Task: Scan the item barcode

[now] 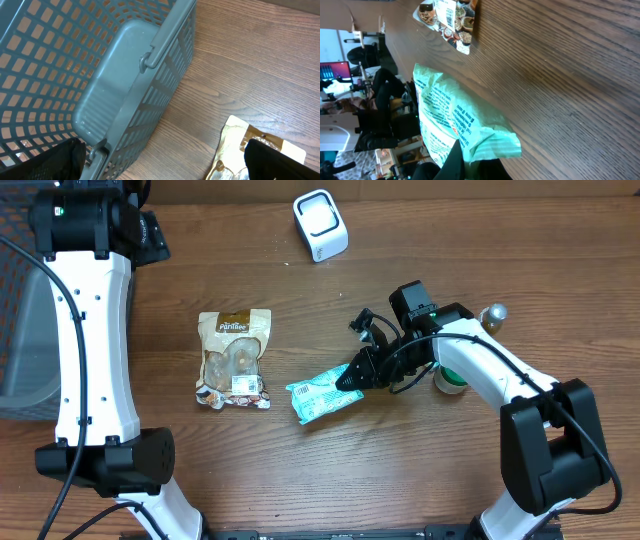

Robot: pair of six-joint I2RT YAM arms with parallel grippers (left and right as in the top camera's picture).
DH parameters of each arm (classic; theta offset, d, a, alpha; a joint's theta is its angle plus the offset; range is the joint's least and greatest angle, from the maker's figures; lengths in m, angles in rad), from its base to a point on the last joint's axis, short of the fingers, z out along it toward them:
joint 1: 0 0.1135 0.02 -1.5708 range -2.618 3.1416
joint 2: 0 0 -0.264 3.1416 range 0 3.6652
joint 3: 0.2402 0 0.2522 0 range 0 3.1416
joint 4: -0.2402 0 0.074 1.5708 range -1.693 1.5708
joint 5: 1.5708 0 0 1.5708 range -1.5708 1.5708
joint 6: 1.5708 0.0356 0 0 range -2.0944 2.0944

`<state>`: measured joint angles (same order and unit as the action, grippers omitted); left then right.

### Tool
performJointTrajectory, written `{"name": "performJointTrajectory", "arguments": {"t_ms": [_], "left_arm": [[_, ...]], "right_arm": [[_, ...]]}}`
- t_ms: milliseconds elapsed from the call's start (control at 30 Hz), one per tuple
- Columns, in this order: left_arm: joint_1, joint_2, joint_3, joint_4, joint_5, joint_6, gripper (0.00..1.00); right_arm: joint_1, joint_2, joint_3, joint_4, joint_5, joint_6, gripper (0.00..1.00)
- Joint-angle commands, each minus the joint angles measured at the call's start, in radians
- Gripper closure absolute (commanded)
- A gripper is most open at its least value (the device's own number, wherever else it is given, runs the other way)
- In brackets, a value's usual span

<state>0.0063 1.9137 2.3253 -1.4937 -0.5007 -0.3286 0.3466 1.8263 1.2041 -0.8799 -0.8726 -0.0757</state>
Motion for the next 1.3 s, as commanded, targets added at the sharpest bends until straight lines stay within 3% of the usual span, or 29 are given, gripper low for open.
{"name": "performJointTrajectory", "arguments": {"t_ms": [0, 1267], "left_arm": [[-0.007, -0.004, 0.019, 0.002, 0.004, 0.018, 0.01], [-0.007, -0.004, 0.019, 0.002, 0.004, 0.018, 0.00]], "right_arm": [[-0.002, -0.028, 0.001, 0.002, -0.003, -0.011, 0.96], [-0.002, -0.028, 0.001, 0.003, 0.072, -0.011, 0.96]]}}
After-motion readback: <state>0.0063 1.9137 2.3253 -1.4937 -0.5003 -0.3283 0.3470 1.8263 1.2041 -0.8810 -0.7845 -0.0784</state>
